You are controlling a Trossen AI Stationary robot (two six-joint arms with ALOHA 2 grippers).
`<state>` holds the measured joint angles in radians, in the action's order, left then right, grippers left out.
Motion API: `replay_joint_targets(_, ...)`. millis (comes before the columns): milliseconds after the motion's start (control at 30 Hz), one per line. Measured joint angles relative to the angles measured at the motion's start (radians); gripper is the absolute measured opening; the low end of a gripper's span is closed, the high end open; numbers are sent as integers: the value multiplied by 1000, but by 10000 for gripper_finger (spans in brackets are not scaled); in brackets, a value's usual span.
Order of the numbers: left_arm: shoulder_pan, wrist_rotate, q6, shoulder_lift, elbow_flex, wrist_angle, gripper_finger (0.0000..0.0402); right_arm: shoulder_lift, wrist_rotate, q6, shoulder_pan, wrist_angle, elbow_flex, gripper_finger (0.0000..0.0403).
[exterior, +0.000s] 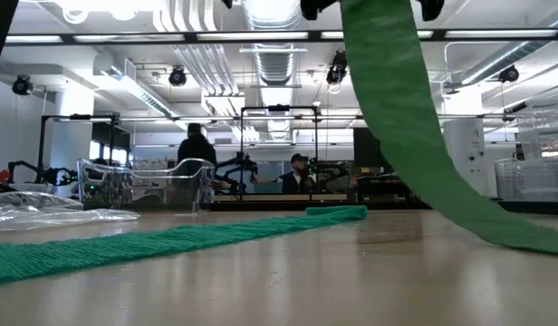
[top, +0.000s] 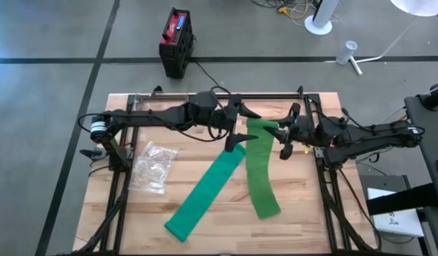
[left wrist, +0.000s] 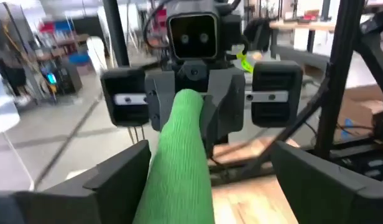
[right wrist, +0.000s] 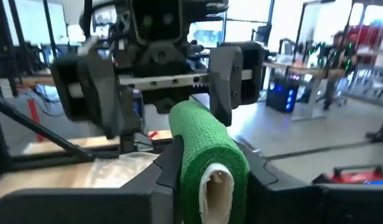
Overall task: Roll bandage
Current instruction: Roll the green bandage
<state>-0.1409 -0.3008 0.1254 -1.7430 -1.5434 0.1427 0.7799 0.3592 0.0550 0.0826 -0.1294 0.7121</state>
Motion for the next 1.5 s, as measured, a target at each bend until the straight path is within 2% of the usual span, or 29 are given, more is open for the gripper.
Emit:
replay_joint_targets(67, 0, 0, 6, 0, -28, -51, 321, 5, -31, 40, 0, -35, -2, 77)
replay_joint_targets(233, 0, 28, 20, 0, -33, -63, 301, 2, -99, 80, 0, -77, -2, 78)
replay_joint_targets(433, -1, 33, 20, 0, -33, -34, 261, 2, -105, 89, 0, -77, -2, 74)
replay_joint_targets(567, -2, 34, 8, 0, -33, -21, 210, 3, -105, 86, 0, -82, -2, 73)
replay_joint_targets(700, -2, 44, 58, 0, -33, -29, 134, 3, -99, 22, -2, -86, -2, 88)
replay_joint_targets(833, -2, 49, 147, 0, -33, -30, 59, 2, -99, -120, -2, -88, -2, 118)
replay_joint_targets(900, -2, 51, 184, 1, -33, -33, 34, 0, -101, -222, -4, -91, -2, 138)
replay_joint_targets(1067, -2, 57, 240, 1, -33, -34, 34, -7, -106, -416, -7, -92, -2, 194)
replay_joint_targets(1267, 3, 81, 288, 0, -33, -23, 83, -6, -112, -567, -41, -81, -2, 248)
replay_joint_targets(1500, 5, 89, 330, -2, -32, -31, 57, -6, -134, -679, -75, -35, -2, 280)
